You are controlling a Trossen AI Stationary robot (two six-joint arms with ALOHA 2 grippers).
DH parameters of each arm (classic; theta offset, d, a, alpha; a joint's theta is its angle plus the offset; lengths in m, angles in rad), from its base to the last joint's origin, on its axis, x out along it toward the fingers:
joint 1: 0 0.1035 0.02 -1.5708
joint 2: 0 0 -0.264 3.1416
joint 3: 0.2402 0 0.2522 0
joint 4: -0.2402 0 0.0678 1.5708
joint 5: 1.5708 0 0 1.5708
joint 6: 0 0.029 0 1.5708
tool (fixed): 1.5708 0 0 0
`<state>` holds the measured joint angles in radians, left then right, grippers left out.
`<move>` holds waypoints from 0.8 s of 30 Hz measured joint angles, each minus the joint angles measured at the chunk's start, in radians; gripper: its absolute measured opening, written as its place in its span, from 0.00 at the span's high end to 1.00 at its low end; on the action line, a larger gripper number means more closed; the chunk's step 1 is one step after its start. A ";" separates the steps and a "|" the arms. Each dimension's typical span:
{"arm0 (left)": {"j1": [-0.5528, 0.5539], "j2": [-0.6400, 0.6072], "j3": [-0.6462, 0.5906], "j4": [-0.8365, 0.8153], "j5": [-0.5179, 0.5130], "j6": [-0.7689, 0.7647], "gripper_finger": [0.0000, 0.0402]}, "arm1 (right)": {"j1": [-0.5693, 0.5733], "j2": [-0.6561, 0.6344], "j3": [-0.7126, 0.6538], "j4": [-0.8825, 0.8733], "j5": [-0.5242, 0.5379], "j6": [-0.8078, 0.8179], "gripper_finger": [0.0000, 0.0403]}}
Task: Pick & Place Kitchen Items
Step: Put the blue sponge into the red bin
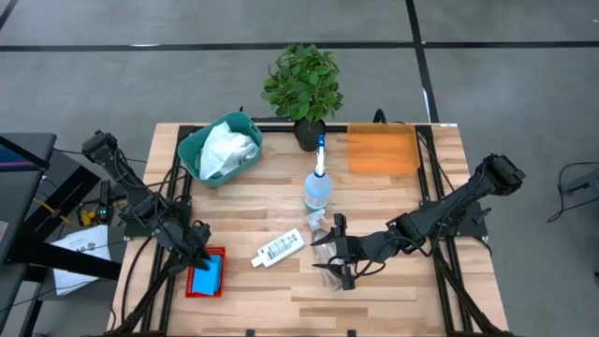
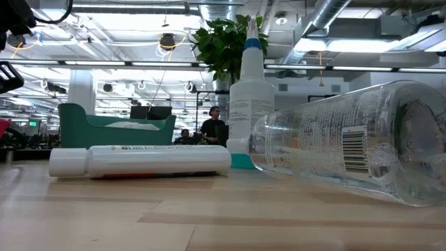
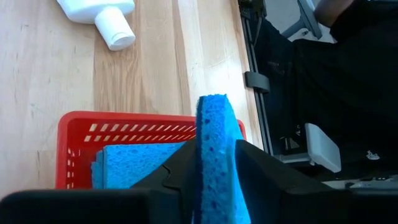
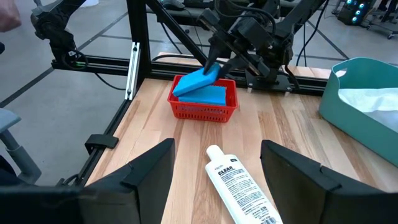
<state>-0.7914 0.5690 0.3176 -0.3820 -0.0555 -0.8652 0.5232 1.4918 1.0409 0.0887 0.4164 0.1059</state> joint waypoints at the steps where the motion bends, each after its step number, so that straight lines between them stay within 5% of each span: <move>1: 0.000 0.000 0.000 0.000 0.000 0.007 0.72 | 0.000 0.000 0.000 0.000 0.000 0.000 0.42; 24: 0.000 0.000 0.000 -0.080 -0.054 0.135 0.49 | 0.000 0.000 0.000 0.000 -0.026 0.000 0.42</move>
<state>-0.7914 0.5691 0.3176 -0.4621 -0.1100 -0.7300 0.5233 1.4918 1.0409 0.0891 0.3901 0.1059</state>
